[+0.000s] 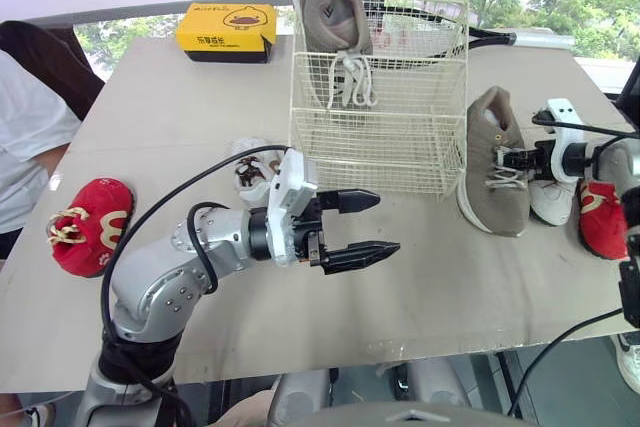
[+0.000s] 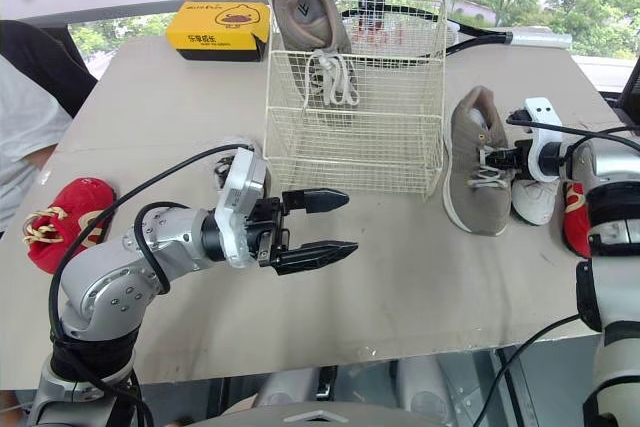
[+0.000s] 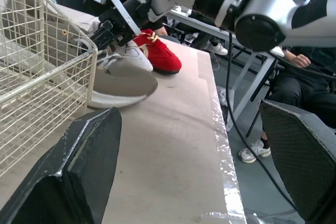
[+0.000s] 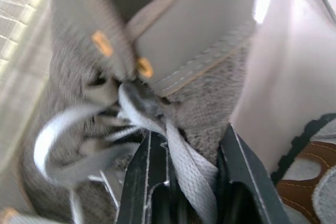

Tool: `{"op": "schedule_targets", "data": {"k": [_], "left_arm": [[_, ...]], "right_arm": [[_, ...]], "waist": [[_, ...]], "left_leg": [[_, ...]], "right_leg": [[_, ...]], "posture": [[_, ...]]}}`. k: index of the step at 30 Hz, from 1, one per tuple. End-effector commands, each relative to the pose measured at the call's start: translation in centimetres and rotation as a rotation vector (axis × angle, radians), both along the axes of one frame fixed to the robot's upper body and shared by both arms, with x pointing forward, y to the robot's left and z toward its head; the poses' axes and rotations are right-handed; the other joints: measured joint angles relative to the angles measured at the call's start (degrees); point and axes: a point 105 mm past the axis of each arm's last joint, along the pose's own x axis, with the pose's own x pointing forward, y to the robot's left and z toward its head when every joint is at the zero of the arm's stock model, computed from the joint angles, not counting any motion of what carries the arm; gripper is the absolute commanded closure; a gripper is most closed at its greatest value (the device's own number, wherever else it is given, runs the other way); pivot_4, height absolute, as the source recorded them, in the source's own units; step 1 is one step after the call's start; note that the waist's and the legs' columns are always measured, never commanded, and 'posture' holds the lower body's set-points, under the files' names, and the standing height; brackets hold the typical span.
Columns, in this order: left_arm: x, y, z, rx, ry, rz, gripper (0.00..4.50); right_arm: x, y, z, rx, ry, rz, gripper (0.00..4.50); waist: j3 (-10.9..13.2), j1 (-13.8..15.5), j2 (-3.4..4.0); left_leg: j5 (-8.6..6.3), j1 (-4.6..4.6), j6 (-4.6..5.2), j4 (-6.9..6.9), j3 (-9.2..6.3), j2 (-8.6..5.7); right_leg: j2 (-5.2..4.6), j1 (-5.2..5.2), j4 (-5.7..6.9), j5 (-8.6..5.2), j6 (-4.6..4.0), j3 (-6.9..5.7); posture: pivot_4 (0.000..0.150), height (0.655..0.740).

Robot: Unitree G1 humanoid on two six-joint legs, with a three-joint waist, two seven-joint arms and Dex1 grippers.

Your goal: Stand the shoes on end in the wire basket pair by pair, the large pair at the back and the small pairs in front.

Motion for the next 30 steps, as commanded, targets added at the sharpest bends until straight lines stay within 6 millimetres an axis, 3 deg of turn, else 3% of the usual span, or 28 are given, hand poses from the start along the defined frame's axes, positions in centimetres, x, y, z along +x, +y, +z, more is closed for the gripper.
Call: {"op": "schedule_targets", "data": {"k": [1,6,11,13,16,18,23,27,30], "left_arm": [[-0.1,0.1,1.2,-0.059,-0.033,0.009,0.0],[0.4,0.3,1.8,-0.148,-0.047,0.08,0.0],[1.1,1.4,3.0,-0.296,-0.082,0.184,0.0],[1.0,1.6,3.1,-0.313,-0.088,0.188,0.0],[1.1,2.7,4.2,-0.436,-0.093,0.273,0.0],[0.9,3.1,4.3,-0.465,-0.097,0.32,0.0],[0.8,4.2,4.0,-0.468,-0.124,0.43,0.0],[0.7,4.8,4.0,-0.478,-0.141,0.494,0.0],[1.1,5.7,3.6,-0.475,-0.148,0.553,0.0]], "right_arm": [[-2.4,-0.8,8.6,0.09,-0.306,0.003,4.48],[-4.8,1.0,15.6,0.079,-0.596,0.052,4.48],[-3.7,6.2,25.0,0.102,-0.966,0.122,4.48],[-3.3,7.3,26.4,0.101,-1.029,0.133,4.48],[-1.7,10.7,29.0,0.067,-1.21,0.124,4.48],[-0.8,12.2,29.8,0.04,-1.296,0.102,4.48],[0.9,13.6,30.5,-0.014,-1.445,0.0,4.48],[1.9,13.6,29.1,-0.082,-1.509,-0.043,4.48],[2.9,13.3,26.8,-0.137,-1.513,-0.061,4.48]], "waist": [[0.1,0.1,0.3],[0.2,-0.3,0.45],[0.2,-2.0,0.56],[0.2,-1.8,0.54],[0.2,-1.6,0.51],[0.2,-1.7,0.48],[0.2,-0.6,0.45],[0.2,-0.2,0.45],[0.2,-0.4,0.45]], "left_leg": [[0.0,-0.17,0.0,0.0,-0.01,-0.01],[0.01,-0.67,-0.02,-0.05,0.05,-0.03],[0.01,-0.44,-0.01,-0.14,0.33,0.03],[0.01,-0.39,-0.01,-0.14,0.32,0.04],[0.01,-0.41,-0.02,-0.14,0.26,0.1],[0.02,-0.43,-0.03,-0.13,0.33,0.05],[0.18,-0.81,-0.31,-0.27,0.33,-0.09],[0.24,-0.85,-0.41,-0.7,0.27,-0.18],[0.26,-0.83,-0.45,-0.82,0.29,-0.17]], "right_leg": [[-0.01,-0.15,0.0,0.02,0.04,-0.01],[-0.04,-0.73,0.06,0.05,0.11,0.01],[0.07,-0.75,0.12,0.05,0.1,0.33],[0.14,-0.75,0.18,0.05,0.09,0.33],[0.15,-0.74,0.19,0.05,0.09,0.27],[0.05,-0.75,0.17,0.06,0.09,0.32],[-0.15,-1.16,0.08,0.07,0.1,0.28],[-0.21,-1.27,-0.11,0.07,0.1,0.24],[-0.2,-1.31,-0.12,0.06,0.1,0.24]], "posture": [[0.15,0.74],[0.15,0.74],[0.15,0.74],[0.15,0.74],[0.15,0.74],[0.15,0.74],[0.15,0.74],[0.15,0.74],[0.15,0.74]]}}
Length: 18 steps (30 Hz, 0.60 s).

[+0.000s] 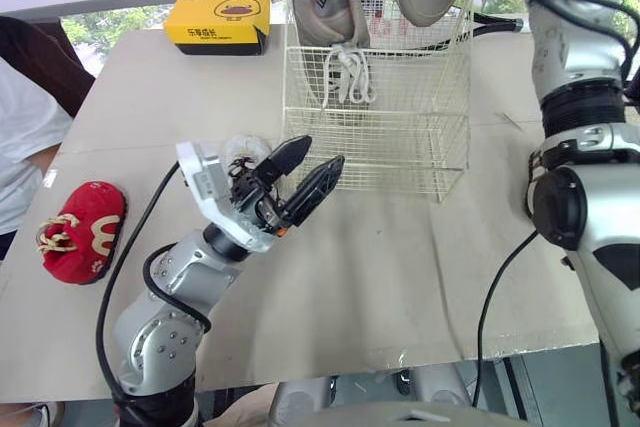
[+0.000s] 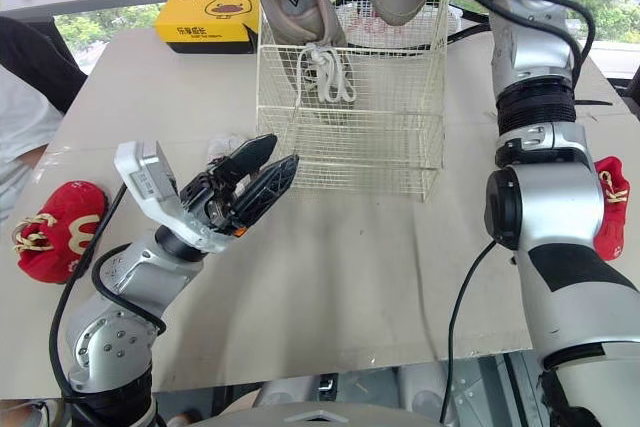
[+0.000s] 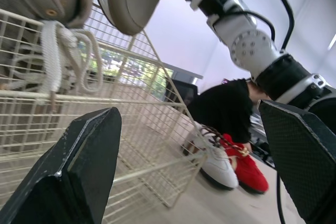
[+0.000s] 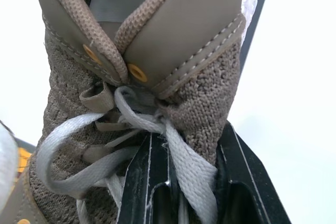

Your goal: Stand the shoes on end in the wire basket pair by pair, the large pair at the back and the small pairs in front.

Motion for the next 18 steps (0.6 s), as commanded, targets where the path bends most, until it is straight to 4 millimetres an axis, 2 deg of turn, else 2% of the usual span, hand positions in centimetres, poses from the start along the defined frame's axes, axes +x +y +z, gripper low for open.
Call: {"op": "schedule_targets", "data": {"k": [1,4,8,14,16,18], "left_arm": [[-0.3,1.0,0.7,-0.001,-0.057,0.066,0.0],[0.0,1.5,0.5,0.001,-0.056,0.099,0.0],[0.2,2.1,-0.2,0.022,-0.051,0.127,0.0],[0.4,2.1,-0.5,0.048,-0.048,0.113,0.0],[0.6,2.1,-0.4,0.05,-0.05,0.11,0.0],[0.8,2.2,-0.4,0.051,-0.051,0.109,0.0]], "right_arm": [[-0.9,-0.5,0.3,-0.028,-0.128,-0.045,4.48],[0.1,-0.8,-2.7,-0.021,-0.064,-0.036,4.48],[0.2,-0.8,-6.3,-0.044,-0.019,-0.013,4.48],[-0.3,-1.3,-9.9,-0.04,0.053,0.017,4.48],[-0.7,-1.3,-10.8,-0.046,0.078,0.029,3.48],[-1.1,-1.3,-11.6,-0.051,0.099,0.042,2.68]], "waist": [[0.0,-0.2,0.0],[0.0,-0.2,0.0],[-0.2,0.0,-0.22],[-0.1,0.4,-0.2],[-0.1,0.4,-0.21],[-0.1,0.3,-0.21]], "left_leg": [[0.01,0.0,-0.02,-0.03,0.01,0.01],[0.05,0.09,-0.09,-0.07,0.02,0.05],[0.08,0.41,-0.14,-0.05,-0.12,0.11],[0.09,0.38,-0.13,0.0,-0.24,-0.01],[0.09,0.36,-0.13,-0.01,-0.29,-0.01],[0.09,0.36,-0.13,-0.02,-0.34,0.02]], "right_leg": [[0.01,-0.02,0.0,0.0,0.0,0.01],[0.07,0.0,0.06,0.0,0.0,0.01],[0.09,0.35,0.1,0.0,-0.02,-0.12],[0.02,0.44,0.12,0.01,-0.05,-0.16],[0.02,0.43,0.08,0.01,-0.04,-0.23],[0.03,0.43,0.06,0.0,-0.04,-0.29]], "posture": [[0.15,0.74],[0.15,0.74],[0.15,0.74],[0.15,0.74],[0.15,0.74],[0.15,0.74]]}}
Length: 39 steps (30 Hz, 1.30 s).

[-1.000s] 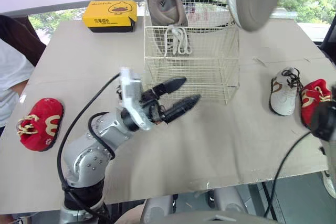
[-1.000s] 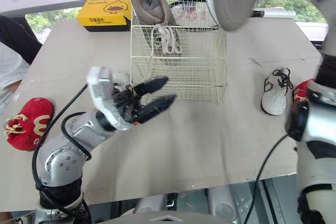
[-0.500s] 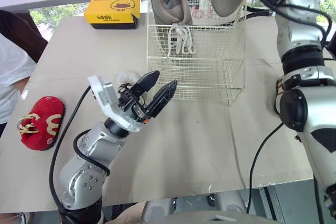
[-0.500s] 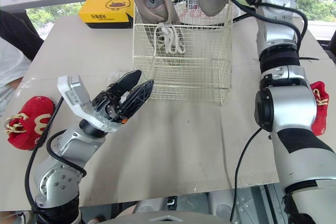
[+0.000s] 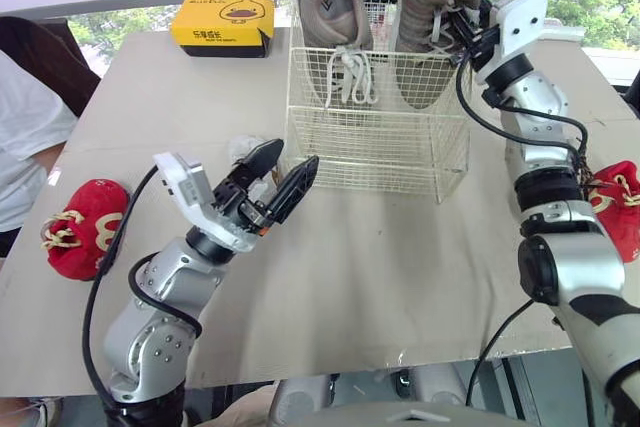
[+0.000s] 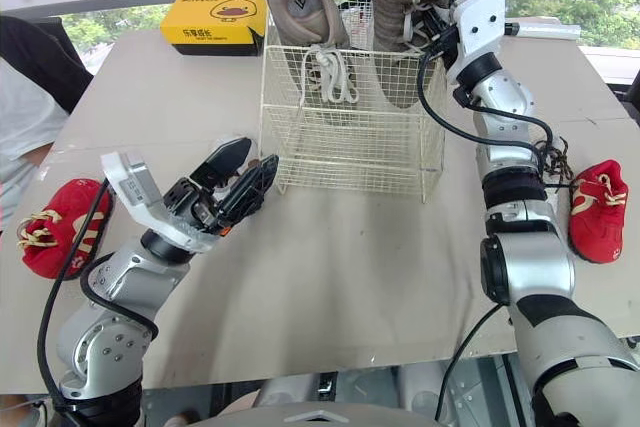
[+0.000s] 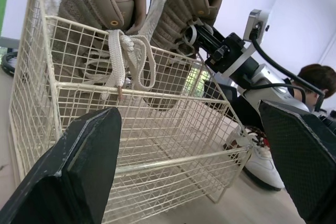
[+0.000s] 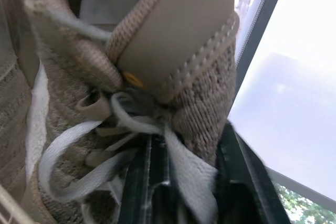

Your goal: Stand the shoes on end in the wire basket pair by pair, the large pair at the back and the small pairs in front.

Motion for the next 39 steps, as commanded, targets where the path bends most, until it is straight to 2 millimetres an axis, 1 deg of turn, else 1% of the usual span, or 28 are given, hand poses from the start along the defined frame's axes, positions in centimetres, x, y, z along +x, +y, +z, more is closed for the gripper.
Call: {"op": "schedule_targets", "data": {"k": [1,2,3,5,6,9,11,13,15,17,18,21,22,24,26,29,30,32,34,36,37,39], "left_arm": [[0.0,-0.1,0.8,0.004,-0.045,-0.016,0.0],[0.0,-0.1,0.9,0.005,-0.047,-0.019,0.0],[0.0,-0.1,0.9,0.007,-0.047,-0.023,0.0],[0.1,0.0,0.9,0.009,-0.047,-0.023,0.0],[0.2,0.0,1.0,0.008,-0.046,-0.023,0.0],[0.2,0.0,1.1,0.01,-0.044,-0.026,0.0],[0.3,0.0,1.1,0.002,-0.034,-0.021,0.0],[0.4,0.1,1.2,0.007,-0.031,-0.001,0.0],[0.6,0.6,1.1,0.021,-0.032,0.041,0.0],[1.4,2.0,1.0,0.022,-0.025,0.148,0.0],[1.9,3.1,1.0,0.011,-0.021,0.218,0.0],[2.8,6.1,1.0,0.007,-0.01,0.396,0.0],[2.9,7.0,0.9,0.0,0.005,0.439,0.0],[3.1,8.4,-0.2,0.018,0.064,0.514,0.0],[3.0,9.1,-1.3,0.022,0.123,0.552,0.0],[2.6,9.1,-2.6,0.078,0.145,0.552,0.0],[2.3,8.2,-3.2,0.116,0.15,0.527,0.0],[1.9,6.6,-4.0,0.112,0.182,0.493,0.0],[1.8,6.3,-4.9,0.116,0.221,0.479,0.0],[1.5,6.8,-6.1,0.14,0.259,0.494,0.0],[1.4,7.1,-6.5,0.146,0.276,0.507,0.0],[1.2,7.8,-6.7,0.16,0.285,0.53,0.0]], "right_arm": [[-1.1,-0.5,-0.2,0.011,0.006,0.023,2.14],[-1.4,-0.7,-0.7,0.013,0.023,0.023,1.74],[-1.7,-1.0,-1.0,0.016,0.04,0.021,1.15],[-2.3,-1.5,-1.5,0.011,0.065,0.015,0.2],[-2.6,-1.7,-1.7,-0.001,0.08,0.016,0.07],[-3.4,-2.2,-2.0,-0.036,0.111,0.005,0.07],[-4.1,-2.9,-2.1,-0.052,0.14,-0.006,0.07],[-5.3,-3.7,-2.0,-0.083,0.168,-0.012,0.07],[-6.7,-4.0,-1.6,-0.119,0.19,0.011,0.07],[-8.4,-3.7,-1.3,-0.148,0.228,0.09,0.07],[-9.3,-3.3,-1.0,-0.165,0.241,0.141,0.07],[-11.7,-1.5,-0.6,-0.214,0.276,0.291,0.07],[-12.3,-0.8,-0.5,-0.22,0.296,0.34,0.07],[-13.4,0.5,-0.8,-0.248,0.344,0.44,0.07],[-14.1,1.5,-1.8,-0.305,0.383,0.497,0.07],[-14.2,2.7,-3.1,-0.307,0.408,0.506,0.07],[-14.5,3.0,-3.7,-0.321,0.42,0.509,0.07],[-15.5,3.4,-5.0,-0.346,0.462,0.53,0.07],[-16.4,4.1,-6.4,-0.349,0.509,0.55,0.07],[-17.7,4.7,-8.5,-0.394,0.56,0.567,0.07],[-18.3,4.9,-9.2,-0.403,0.577,0.582,0.07],[-18.9,5.5,-9.6,-0.365,0.6,0.613,0.07]], "waist": [[0.0,-0.2,0.0],[0.0,-0.3,0.0],[0.0,-0.3,0.0],[0.0,-0.3,0.01],[0.0,-0.3,0.01],[0.0,-0.3,0.01],[0.0,-0.3,0.01],[0.0,-0.2,0.01],[0.0,-0.1,0.01],[0.0,-0.1,0.01],[0.0,-0.3,0.01],[0.0,-0.5,0.01],[0.0,-0.5,0.01],[0.0,-0.4,0.0],[0.0,-0.3,0.0],[0.0,-0.2,-0.09],[0.0,-0.1,-0.12],[0.0,0.3,-0.12],[0.0,0.7,-0.13],[-0.1,1.0,-0.16],[-0.1,1.1,-0.16],[-0.1,1.0,-0.16]], "left_leg": [[0.0,0.0,0.0,-0.02,0.01,0.01],[0.01,0.01,-0.01,-0.01,0.03,0.02],[0.02,0.01,-0.03,-0.01,0.02,0.03],[0.02,0.04,-0.03,-0.01,0.04,0.03],[0.02,0.05,-0.02,-0.01,0.04,0.03],[0.01,0.07,-0.02,-0.01,0.04,0.03],[0.01,0.07,-0.01,-0.01,0.04,0.03],[0.01,0.06,-0.01,-0.01,0.05,0.03],[0.0,0.02,0.0,-0.01,0.03,0.02],[-0.11,0.02,0.2,-0.01,0.05,0.02],[-0.13,0.03,0.23,-0.01,0.05,0.02],[-0.15,0.09,0.26,-0.01,0.06,0.11],[-0.15,0.11,0.26,-0.01,0.05,0.15],[-0.15,0.13,0.26,-0.01,0.03,0.21],[-0.15,0.12,0.27,-0.01,0.03,0.21],[-0.15,0.07,0.27,0.01,0.05,0.16],[-0.15,0.07,0.27,0.01,0.06,0.15],[-0.15,0.04,0.26,0.01,0.04,0.12],[-0.15,0.0,0.26,0.01,0.0,0.1],[-0.15,-0.02,0.25,0.01,0.0,0.1],[-0.15,0.0,0.25,0.01,-0.01,0.11],[-0.15,0.04,0.25,0.0,0.0,0.13]], "right_leg": [[0.0,-0.01,0.0,0.0,0.0,0.01],[0.01,-0.01,0.01,0.0,0.0,0.02],[0.02,-0.01,0.01,0.0,0.0,0.01],[0.02,-0.01,0.06,0.0,0.0,0.04],[0.02,-0.01,0.08,0.0,0.0,0.04],[0.02,-0.01,0.11,0.0,0.0,0.04],[0.03,-0.01,0.11,0.0,0.0,0.03],[0.02,-0.01,0.1,0.0,0.0,0.04],[0.0,-0.01,0.07,0.0,0.0,0.03],[0.0,-0.02,0.05,0.0,0.0,0.05],[0.01,-0.01,0.06,0.0,0.0,0.04],[0.1,0.0,0.08,0.0,0.0,0.06],[0.14,0.0,0.09,0.0,0.0,0.05],[0.2,0.01,0.11,0.0,0.0,0.02],[0.2,0.01,0.11,0.0,0.0,0.01],[0.12,0.02,0.03,0.0,0.0,0.01],[0.11,0.02,0.02,0.0,0.0,0.01],[0.08,0.02,0.01,0.0,0.0,-0.02],[0.02,0.02,-0.02,0.0,0.0,-0.06],[0.01,0.01,-0.03,0.0,0.0,-0.06],[0.02,0.02,-0.02,0.0,0.0,-0.06],[0.05,0.02,0.0,-0.01,-0.01,-0.04]], "posture": [[0.15,0.74],[0.15,0.74],[0.15,0.74],[0.15,0.74],[0.15,0.74],[0.15,0.74],[0.15,0.74],[0.15,0.74],[0.15,0.74],[0.15,0.74],[0.15,0.74],[0.15,0.74],[0.15,0.74],[0.15,0.74],[0.15,0.74],[0.15,0.74],[0.15,0.74],[0.15,0.74],[0.15,0.74],[0.15,0.74],[0.15,0.74],[0.15,0.74]]}}
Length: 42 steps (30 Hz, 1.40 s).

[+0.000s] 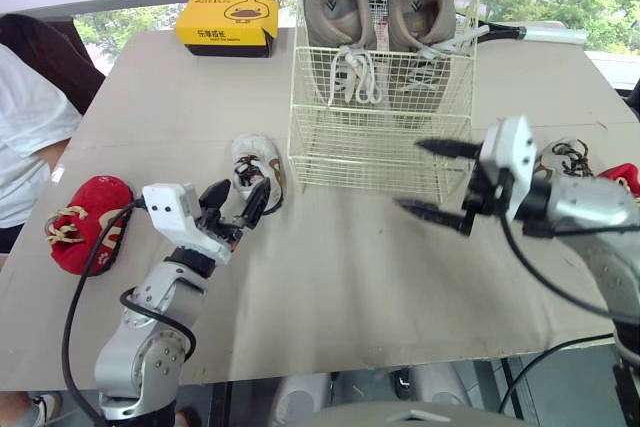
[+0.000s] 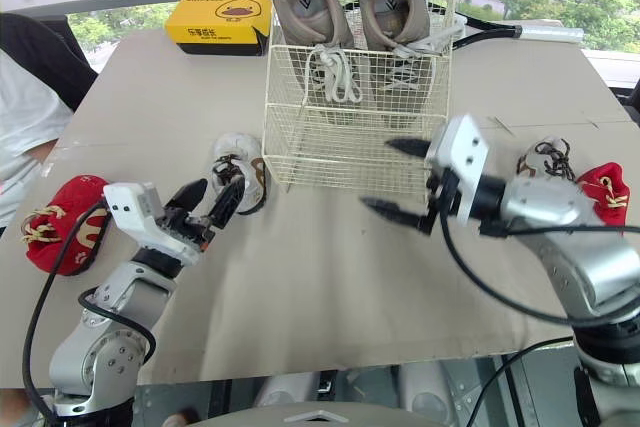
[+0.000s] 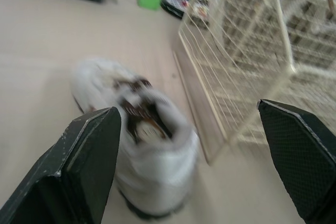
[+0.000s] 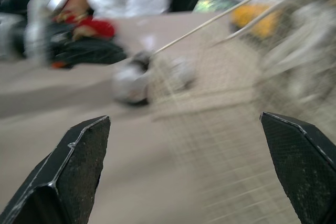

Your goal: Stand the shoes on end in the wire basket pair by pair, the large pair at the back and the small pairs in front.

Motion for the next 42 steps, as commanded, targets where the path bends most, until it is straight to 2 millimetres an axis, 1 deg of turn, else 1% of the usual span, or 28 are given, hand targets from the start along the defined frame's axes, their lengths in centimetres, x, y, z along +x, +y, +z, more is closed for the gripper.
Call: {"op": "schedule_targets", "data": {"k": [1,3,6,10,12,14,15,17,20,22,26,28,30,32,33,34,36,37,38,40,41,42], "left_arm": [[-0.5,1.2,0.9,0.05,-0.032,0.034,0.0],[-0.8,1.8,1.0,0.067,-0.036,0.042,0.0],[-1.5,3.4,0.9,0.093,-0.026,0.079,0.0],[-2.5,5.2,1.9,0.123,-0.058,0.083,0.0],[-3.2,6.6,1.9,0.088,-0.054,0.103,0.0],[-3.8,9.8,1.7,0.115,-0.03,0.179,0.0],[-4.0,10.8,1.6,0.121,-0.023,0.203,0.0],[-4.1,11.7,1.1,0.148,0.014,0.19,0.0],[-4.3,14.7,0.2,0.148,0.063,0.295,0.0],[-4.4,15.6,-0.1,0.175,0.074,0.326,0.0],[-5.0,16.5,-0.4,0.181,0.075,0.399,0.0],[-5.4,16.7,0.0,0.191,0.053,0.429,0.0],[-5.5,16.5,0.8,0.193,0.012,0.419,0.0],[-5.6,15.3,2.4,0.138,-0.084,0.342,0.0],[-5.8,15.1,3.0,0.138,-0.119,0.331,0.0],[-6.0,15.9,3.6,0.125,-0.148,0.373,0.0],[-6.9,19.3,4.6,0.166,-0.165,0.488,0.0],[-7.2,20.5,4.9,0.189,-0.157,0.502,0.0],[-7.4,21.3,5.2,0.213,-0.142,0.49,0.0],[-7.5,21.9,5.3,0.231,-0.112,0.447,0.0],[-7.6,22.4,5.0,0.236,-0.053,0.387,0.0],[-7.9,23.4,4.5,0.254,0.028,0.35,0.0]], "right_arm": [[-1.3,1.2,0.8,0.046,-0.026,0.038,0.07],[-1.6,1.6,0.5,0.056,-0.015,0.053,0.07],[-1.5,1.8,0.2,0.068,-0.012,0.054,0.07],[-1.2,1.6,0.0,0.091,-0.002,0.05,0.07],[-1.2,1.5,-0.3,0.088,0.006,0.052,0.07],[-1.5,1.6,-0.5,0.097,0.023,0.062,0.07],[-1.6,1.7,-0.6,0.102,0.028,0.065,0.07],[-1.8,1.8,-0.6,0.103,0.032,0.077,0.07],[-1.8,2.1,-0.5,0.105,0.035,0.09,0.07],[-1.8,2.2,-0.3,0.108,0.036,0.097,0.07],[-1.6,2.0,-0.4,0.1,0.045,0.095,0.07],[-1.4,1.8,-0.5,0.095,0.043,0.084,0.07],[-1.3,1.8,-0.3,0.111,0.045,0.073,0.07],[-1.3,2.0,-0.3,0.121,0.046,0.071,0.07],[-1.3,2.1,-0.4,0.122,0.046,0.071,0.07],[-1.3,2.1,-0.5,0.121,0.046,0.072,0.07],[-1.2,2.1,-0.5,0.124,0.047,0.065,0.07],[-1.1,2.1,-0.6,0.124,0.048,0.061,0.07],[-1.1,2.0,-0.6,0.124,0.049,0.058,0.07],[-1.0,2.0,-0.7,0.123,0.05,0.055,0.07],[-0.9,2.0,-0.7,0.122,0.051,0.054,0.07],[-0.9,2.0,-0.7,0.124,0.051,0.053,0.07]], "waist": [[0.0,-0.1,-0.01],[0.0,-0.2,-0.02],[-0.1,-0.2,-0.13],[-0.1,0.0,-0.19],[-0.1,0.0,-0.19],[-0.1,0.0,-0.19],[-0.1,0.0,-0.19],[-0.1,0.0,-0.19],[-0.1,0.0,-0.21],[-0.2,0.0,-0.27],[-0.2,0.0,-0.32],[-0.2,0.0,-0.33],[-0.2,0.0,-0.34],[-0.2,0.0,-0.39],[-0.3,0.0,-0.45],[-0.3,0.0,-0.46],[-0.3,0.1,-0.48],[-0.3,0.1,-0.49],[-0.3,0.0,-0.52],[-0.3,-0.3,-0.54],[-0.3,-0.5,-0.53],[-0.4,-0.6,-0.57]], "left_leg": [[0.0,0.0,0.0,0.0,0.01,0.0],[0.0,0.03,0.0,0.01,0.03,0.04],[0.01,0.06,-0.01,0.03,0.02,0.04],[0.01,0.06,-0.01,0.04,0.02,0.03],[0.01,0.06,-0.01,0.04,0.02,0.04],[0.01,0.06,-0.01,0.04,0.02,0.04],[0.01,0.06,-0.01,0.03,0.01,0.04],[0.01,0.06,-0.01,0.03,-0.02,0.07],[0.01,0.06,-0.01,0.04,-0.02,0.05],[0.01,0.06,-0.01,0.05,-0.02,0.04],[0.0,0.07,-0.01,0.05,-0.03,0.06],[0.0,0.07,-0.01,0.04,-0.03,0.07],[0.0,0.07,-0.01,0.04,-0.03,0.07],[0.0,0.07,-0.01,0.04,-0.04,0.08],[0.0,0.07,-0.02,0.04,-0.05,0.09],[0.0,0.07,-0.02,0.04,-0.04,0.1],[0.0,0.07,-0.02,0.04,-0.04,0.1],[0.0,0.07,-0.02,0.04,-0.06,0.1],[0.0,0.07,-0.02,0.04,-0.09,0.1],[0.0,0.08,-0.03,0.03,-0.11,0.12],[0.0,0.09,-0.02,0.01,-0.07,0.11],[0.0,0.09,-0.02,0.0,-0.05,0.09]], "right_leg": [[0.0,0.0,0.0,0.0,0.0,0.01],[0.06,0.0,0.01,0.0,0.0,0.03],[0.09,0.02,0.01,0.0,-0.01,0.02],[0.09,0.03,0.0,0.0,-0.01,0.01],[0.09,0.03,0.0,-0.01,-0.01,-0.01],[0.08,0.03,0.0,-0.01,-0.01,-0.01],[0.09,0.03,0.0,-0.01,-0.02,-0.03],[0.13,0.03,0.0,-0.01,-0.02,-0.07],[0.12,0.06,0.0,-0.02,-0.02,-0.08],[0.11,0.07,-0.01,-0.01,-0.01,-0.08],[0.1,0.06,0.0,-0.01,-0.01,-0.08],[0.05,0.06,0.0,-0.01,-0.01,-0.08],[0.04,0.06,0.0,-0.01,-0.01,-0.08],[0.02,0.06,0.0,-0.01,-0.01,-0.09],[-0.02,0.06,0.0,-0.01,-0.02,-0.09],[-0.08,0.06,0.0,-0.01,-0.02,-0.09],[-0.15,0.06,0.0,-0.01,-0.02,-0.09],[-0.15,0.06,0.0,-0.01,-0.03,-0.11],[-0.06,0.06,0.01,-0.01,-0.03,-0.15],[0.12,0.05,0.03,-0.01,-0.04,-0.18],[0.1,0.05,0.02,-0.02,-0.05,-0.15],[0.1,0.05,0.01,-0.03,-0.05,-0.15]], "posture": [[0.15,0.74],[0.15,0.74],[0.15,0.74],[0.15,0.74],[0.15,0.74],[0.15,0.74],[0.15,0.74],[0.15,0.74],[0.15,0.74],[0.15,0.74],[0.15,0.74],[0.15,0.74],[0.15,0.74],[0.15,0.74],[0.15,0.74],[0.15,0.74],[0.15,0.74],[0.15,0.74],[0.15,0.74],[0.15,0.74],[0.15,0.74],[0.15,0.74]]}}
